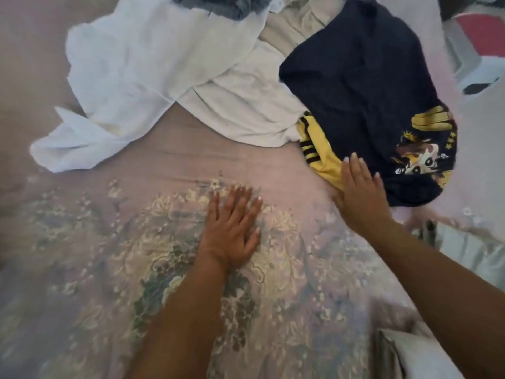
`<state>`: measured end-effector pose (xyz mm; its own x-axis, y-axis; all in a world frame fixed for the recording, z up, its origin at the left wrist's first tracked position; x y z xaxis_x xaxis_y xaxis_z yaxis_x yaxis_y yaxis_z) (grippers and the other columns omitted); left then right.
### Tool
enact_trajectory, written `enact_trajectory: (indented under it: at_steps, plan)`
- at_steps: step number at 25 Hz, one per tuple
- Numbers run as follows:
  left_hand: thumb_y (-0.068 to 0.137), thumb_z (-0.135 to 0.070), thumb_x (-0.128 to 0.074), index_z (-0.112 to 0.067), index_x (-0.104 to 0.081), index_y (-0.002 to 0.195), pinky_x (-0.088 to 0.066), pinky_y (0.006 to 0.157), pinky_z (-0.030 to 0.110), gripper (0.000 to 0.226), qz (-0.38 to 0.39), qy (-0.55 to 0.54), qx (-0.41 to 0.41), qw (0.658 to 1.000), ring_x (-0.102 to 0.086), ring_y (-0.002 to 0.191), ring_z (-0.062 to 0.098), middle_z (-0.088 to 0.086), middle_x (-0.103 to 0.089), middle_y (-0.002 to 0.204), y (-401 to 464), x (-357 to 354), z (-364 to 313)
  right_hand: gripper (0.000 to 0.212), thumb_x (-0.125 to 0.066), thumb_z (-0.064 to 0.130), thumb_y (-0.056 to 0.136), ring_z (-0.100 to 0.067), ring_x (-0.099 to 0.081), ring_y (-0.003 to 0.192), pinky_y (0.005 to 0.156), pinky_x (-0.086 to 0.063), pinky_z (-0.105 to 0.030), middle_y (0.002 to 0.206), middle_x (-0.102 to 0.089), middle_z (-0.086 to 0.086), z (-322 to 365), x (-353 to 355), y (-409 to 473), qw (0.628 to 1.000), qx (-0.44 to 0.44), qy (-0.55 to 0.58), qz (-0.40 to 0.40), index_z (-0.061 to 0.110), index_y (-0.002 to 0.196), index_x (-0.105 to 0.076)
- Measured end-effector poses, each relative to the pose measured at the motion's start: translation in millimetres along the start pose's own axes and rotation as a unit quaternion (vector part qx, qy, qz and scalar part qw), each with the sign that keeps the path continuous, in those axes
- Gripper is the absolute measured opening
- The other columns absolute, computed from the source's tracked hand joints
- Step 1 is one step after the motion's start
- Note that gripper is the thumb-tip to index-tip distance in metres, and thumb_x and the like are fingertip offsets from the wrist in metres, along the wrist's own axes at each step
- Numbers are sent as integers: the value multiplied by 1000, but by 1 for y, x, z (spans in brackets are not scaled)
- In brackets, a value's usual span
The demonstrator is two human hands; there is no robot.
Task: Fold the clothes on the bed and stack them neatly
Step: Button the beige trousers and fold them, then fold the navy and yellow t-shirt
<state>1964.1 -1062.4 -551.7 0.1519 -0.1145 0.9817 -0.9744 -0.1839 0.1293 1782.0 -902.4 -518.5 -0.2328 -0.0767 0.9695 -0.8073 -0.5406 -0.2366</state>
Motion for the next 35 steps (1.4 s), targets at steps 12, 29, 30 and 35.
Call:
enact_trajectory:
  at_steps: [12, 29, 30, 35]
  plan:
    - [89, -33, -42, -10, -52, 144, -17, 118, 59, 61, -67, -4, -25, 997, -44, 139, 36, 17, -48, 151, 1, 15, -4, 40, -41, -3, 100, -38, -40, 143, 117, -32, -49, 150, -45, -25, -64, -6, 21, 976, -159, -102, 110, -3, 140, -41]
    - [94, -21, -51, -3, -59, 130, -41, 107, 51, 41, -104, -85, -160, 978, -54, 126, 38, 26, -57, 136, -81, 137, -82, 26, -73, -13, 63, -31, -62, 61, 52, -45, -35, 70, -67, -12, 156, 31, -239, 957, 210, 201, -13, 5, 80, -67]
    - [92, -12, -50, -5, -67, 118, -47, 103, 50, 32, -101, -59, -212, 970, -60, 120, 35, 22, -64, 128, -89, 150, -94, 24, -76, -11, 64, -29, -62, 60, 49, -45, -34, 68, -66, -10, 166, 36, -256, 948, 241, 207, -5, 6, 78, -66]
    - [72, -1, -53, -3, -67, 88, -58, 64, 34, 21, -60, -17, -269, 961, -72, 74, 26, 14, -72, 82, -120, 176, -68, 22, -77, 9, 85, -32, -70, 91, 78, -57, -40, 101, -74, -17, 138, 38, -257, 956, 170, 238, 30, -2, 103, -72]
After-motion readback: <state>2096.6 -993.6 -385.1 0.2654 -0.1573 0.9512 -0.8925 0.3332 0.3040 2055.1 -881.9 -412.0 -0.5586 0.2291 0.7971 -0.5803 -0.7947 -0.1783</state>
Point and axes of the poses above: each hand's wrist, its own y-axis towards the middle knuckle, its own x-axis out of the back of the hand, z = x × y, the point moved 10 cm from there along y, towards the middle knuckle
